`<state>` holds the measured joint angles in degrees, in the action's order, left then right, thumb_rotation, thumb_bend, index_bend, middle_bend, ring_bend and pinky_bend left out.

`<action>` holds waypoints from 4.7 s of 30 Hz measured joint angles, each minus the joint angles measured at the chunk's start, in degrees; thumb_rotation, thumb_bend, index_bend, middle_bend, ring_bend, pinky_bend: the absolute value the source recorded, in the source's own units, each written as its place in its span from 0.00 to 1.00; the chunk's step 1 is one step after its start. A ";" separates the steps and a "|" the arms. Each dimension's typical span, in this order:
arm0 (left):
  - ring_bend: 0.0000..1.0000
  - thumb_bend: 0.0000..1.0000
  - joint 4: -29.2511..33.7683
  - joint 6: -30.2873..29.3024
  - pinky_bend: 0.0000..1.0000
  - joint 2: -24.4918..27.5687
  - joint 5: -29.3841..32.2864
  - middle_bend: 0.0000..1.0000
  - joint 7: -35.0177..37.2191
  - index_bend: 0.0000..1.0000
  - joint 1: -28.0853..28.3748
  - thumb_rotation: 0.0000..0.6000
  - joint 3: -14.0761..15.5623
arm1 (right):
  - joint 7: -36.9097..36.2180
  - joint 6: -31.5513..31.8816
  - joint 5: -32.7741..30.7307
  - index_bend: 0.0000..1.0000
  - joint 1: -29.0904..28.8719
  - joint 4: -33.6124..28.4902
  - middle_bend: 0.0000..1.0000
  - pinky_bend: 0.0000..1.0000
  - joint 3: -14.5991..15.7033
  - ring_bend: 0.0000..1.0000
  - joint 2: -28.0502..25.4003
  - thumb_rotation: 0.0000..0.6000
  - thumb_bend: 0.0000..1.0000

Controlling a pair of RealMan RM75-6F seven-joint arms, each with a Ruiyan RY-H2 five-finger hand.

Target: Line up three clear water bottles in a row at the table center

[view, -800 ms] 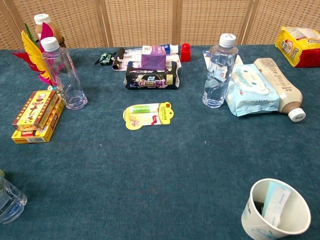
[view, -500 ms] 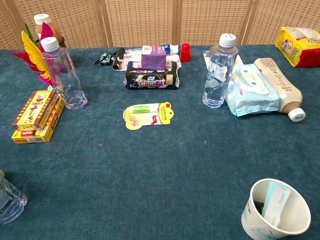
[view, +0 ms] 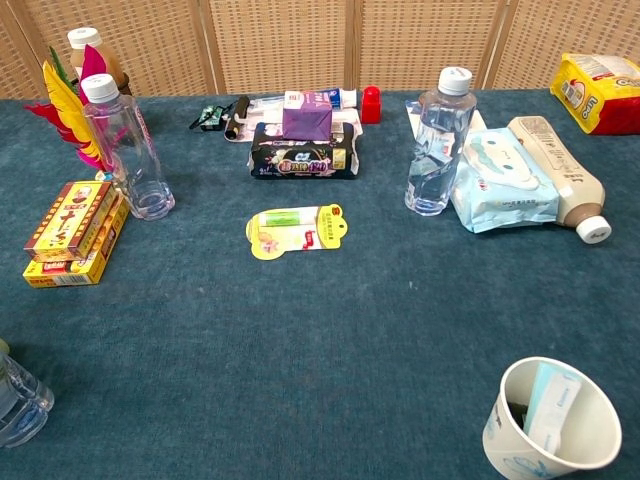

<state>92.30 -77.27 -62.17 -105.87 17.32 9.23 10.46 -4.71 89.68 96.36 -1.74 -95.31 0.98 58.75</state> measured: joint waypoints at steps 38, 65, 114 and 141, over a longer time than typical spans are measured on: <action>0.33 0.24 -5.89 -1.64 0.36 -19.12 3.55 0.49 19.91 0.41 9.32 1.00 -5.50 | -1.66 -0.63 -0.55 0.00 -0.21 0.21 0.00 0.00 -0.07 0.00 -0.55 1.00 0.09; 0.33 0.22 -9.59 17.73 0.36 -33.03 13.29 0.49 13.45 0.41 28.22 1.00 -15.54 | -0.80 -2.35 -2.72 0.00 -0.83 0.26 0.00 0.00 -0.71 0.00 -0.21 1.00 0.09; 0.00 0.12 4.91 5.36 0.06 -5.13 10.44 0.00 -4.37 0.00 20.83 1.00 -5.93 | 3.09 -3.57 -3.00 0.00 -1.17 -0.45 0.00 0.00 -0.60 0.00 0.81 1.00 0.09; 0.00 0.12 14.33 -10.63 0.05 8.42 12.71 0.00 -19.90 0.00 0.54 1.00 -1.84 | -32.95 -19.04 1.49 0.00 -20.02 10.51 0.01 0.04 -4.53 0.00 1.14 1.00 0.06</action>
<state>106.64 -87.91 -53.75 -93.16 -2.58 9.77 8.61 -37.66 70.64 97.86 -21.76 -84.80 -3.55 59.89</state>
